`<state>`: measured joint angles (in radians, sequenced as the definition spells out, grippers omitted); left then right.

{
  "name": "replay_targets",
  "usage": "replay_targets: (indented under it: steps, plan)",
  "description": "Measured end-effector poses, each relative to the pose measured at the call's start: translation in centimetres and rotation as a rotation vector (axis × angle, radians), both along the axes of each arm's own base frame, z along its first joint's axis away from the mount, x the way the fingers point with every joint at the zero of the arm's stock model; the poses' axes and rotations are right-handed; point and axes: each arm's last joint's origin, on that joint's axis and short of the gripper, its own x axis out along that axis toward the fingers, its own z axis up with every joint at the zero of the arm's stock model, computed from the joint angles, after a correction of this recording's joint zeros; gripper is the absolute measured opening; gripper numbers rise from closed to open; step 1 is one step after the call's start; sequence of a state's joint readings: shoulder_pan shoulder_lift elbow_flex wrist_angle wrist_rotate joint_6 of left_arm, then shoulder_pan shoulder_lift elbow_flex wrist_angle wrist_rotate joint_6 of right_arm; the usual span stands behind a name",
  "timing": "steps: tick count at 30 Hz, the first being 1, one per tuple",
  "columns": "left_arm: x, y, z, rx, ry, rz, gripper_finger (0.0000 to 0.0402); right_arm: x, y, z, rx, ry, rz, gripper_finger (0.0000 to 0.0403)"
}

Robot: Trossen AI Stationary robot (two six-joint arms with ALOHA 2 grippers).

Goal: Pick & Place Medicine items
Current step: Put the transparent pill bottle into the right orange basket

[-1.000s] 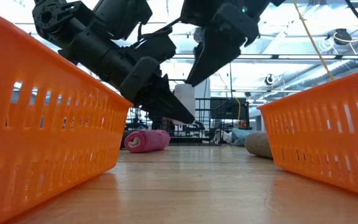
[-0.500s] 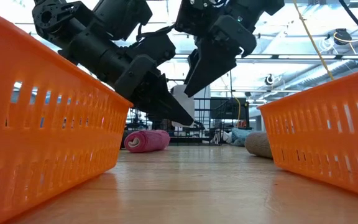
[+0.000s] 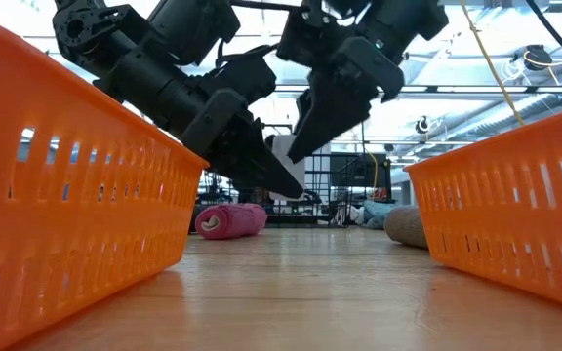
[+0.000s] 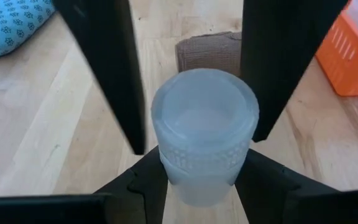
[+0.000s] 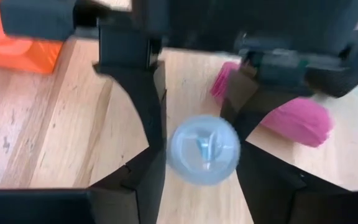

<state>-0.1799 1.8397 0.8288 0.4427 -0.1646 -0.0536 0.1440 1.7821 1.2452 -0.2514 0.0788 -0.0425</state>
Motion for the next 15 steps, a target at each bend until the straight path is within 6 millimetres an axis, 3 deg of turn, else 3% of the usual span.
replay_targets:
  steps: [9, 15]
  plan:
    - [-0.01, -0.05, 0.00, -0.001, 0.000, -0.005, 0.0154, -0.24, 0.02, -0.63, 0.022, -0.017, 0.020, 0.0139]
    - [0.01, -0.08, 0.04, -0.002, -0.004, -0.006, 0.0166, 0.05, 0.40, -0.24, 0.036, -0.070, 0.026, 0.0184]
